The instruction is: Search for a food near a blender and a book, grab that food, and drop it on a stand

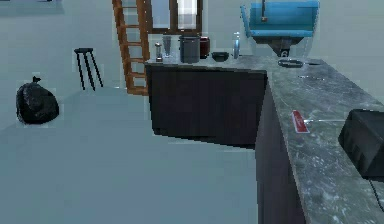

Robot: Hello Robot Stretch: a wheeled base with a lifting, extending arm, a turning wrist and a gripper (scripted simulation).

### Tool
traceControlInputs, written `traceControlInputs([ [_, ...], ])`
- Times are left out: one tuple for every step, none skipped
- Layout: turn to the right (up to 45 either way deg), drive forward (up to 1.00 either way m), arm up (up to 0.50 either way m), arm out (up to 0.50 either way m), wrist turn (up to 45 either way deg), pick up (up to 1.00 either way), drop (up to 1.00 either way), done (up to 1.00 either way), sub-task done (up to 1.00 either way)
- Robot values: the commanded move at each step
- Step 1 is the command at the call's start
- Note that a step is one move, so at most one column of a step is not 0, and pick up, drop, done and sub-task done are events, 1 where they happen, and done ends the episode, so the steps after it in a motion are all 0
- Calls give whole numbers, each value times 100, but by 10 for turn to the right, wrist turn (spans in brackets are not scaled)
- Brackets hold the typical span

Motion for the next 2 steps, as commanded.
traceControlInputs([
  [0, 0, 0, 0, 0, 100, 0, 0, 0],
  [0, 0, 10, 0, 0, 0, 0, 0, 0],
])
